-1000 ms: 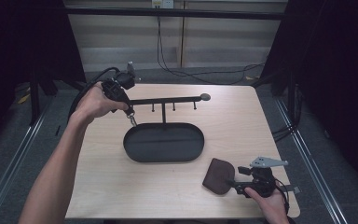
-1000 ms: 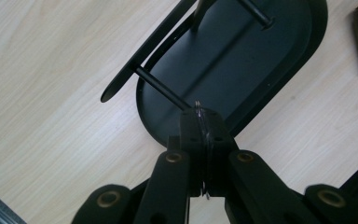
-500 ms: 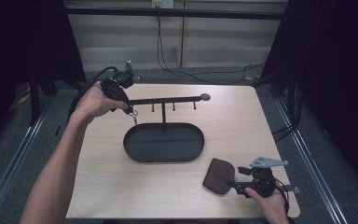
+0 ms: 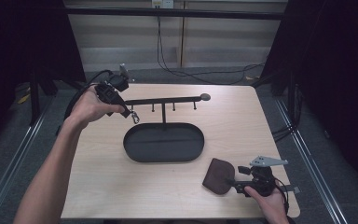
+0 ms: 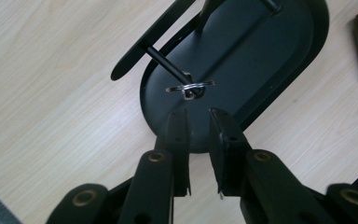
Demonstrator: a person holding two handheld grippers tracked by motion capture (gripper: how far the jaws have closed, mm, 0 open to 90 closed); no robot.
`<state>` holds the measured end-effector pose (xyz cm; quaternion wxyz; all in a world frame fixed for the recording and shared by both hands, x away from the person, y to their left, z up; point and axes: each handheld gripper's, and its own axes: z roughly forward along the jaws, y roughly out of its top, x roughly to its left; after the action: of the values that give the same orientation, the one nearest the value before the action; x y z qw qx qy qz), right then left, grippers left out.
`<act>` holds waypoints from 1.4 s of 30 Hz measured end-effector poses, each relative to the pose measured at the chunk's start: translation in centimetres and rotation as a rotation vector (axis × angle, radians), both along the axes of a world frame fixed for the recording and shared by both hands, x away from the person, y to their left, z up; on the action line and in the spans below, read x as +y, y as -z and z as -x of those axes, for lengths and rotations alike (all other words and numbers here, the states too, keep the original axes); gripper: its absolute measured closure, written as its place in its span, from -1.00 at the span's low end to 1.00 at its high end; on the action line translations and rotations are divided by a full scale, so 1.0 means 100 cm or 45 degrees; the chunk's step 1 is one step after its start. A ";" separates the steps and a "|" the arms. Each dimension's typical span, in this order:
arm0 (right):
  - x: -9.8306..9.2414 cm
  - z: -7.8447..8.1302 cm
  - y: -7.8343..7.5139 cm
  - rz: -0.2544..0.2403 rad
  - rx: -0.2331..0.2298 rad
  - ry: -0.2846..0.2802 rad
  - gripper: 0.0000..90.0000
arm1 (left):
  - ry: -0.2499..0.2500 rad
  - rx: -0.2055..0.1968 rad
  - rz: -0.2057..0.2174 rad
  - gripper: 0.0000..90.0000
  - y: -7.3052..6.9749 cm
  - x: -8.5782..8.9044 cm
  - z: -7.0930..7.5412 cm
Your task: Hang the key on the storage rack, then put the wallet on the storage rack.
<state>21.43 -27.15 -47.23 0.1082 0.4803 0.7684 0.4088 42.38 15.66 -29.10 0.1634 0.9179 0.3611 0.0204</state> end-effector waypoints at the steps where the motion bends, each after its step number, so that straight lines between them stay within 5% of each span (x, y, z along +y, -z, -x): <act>1: 0.000 0.000 0.000 0.003 0.001 -0.001 -0.45 | -0.003 -0.002 0.019 0.71 0.001 0.002 0.001; 10: 0.000 0.001 0.000 0.005 -0.006 -0.002 -0.45 | -0.097 -0.026 0.124 0.16 0.005 0.021 0.011; 18: 0.000 0.001 0.000 0.006 -0.006 -0.001 -0.45 | -0.164 -0.060 0.212 0.04 0.017 0.036 0.023; 21: 0.000 0.002 0.000 0.002 -0.004 0.007 -0.45 | -0.117 -0.096 0.248 0.26 0.022 0.041 0.032; 26: -0.001 0.001 0.000 0.001 -0.003 0.012 -0.45 | -0.075 -0.167 0.297 0.18 0.027 0.049 0.046; 33: 0.000 0.000 0.000 0.004 -0.001 0.016 -0.45 | -0.139 -0.214 0.327 -0.08 0.038 0.057 0.058; 42: -0.001 0.001 0.000 -0.001 -0.002 0.016 -0.45 | -0.091 -0.245 0.357 -0.43 0.058 0.072 0.077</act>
<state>21.35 -27.28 -47.21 0.1113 0.4850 0.7651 0.4087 34.68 22.82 -34.93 0.3228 0.8664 0.3757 0.0634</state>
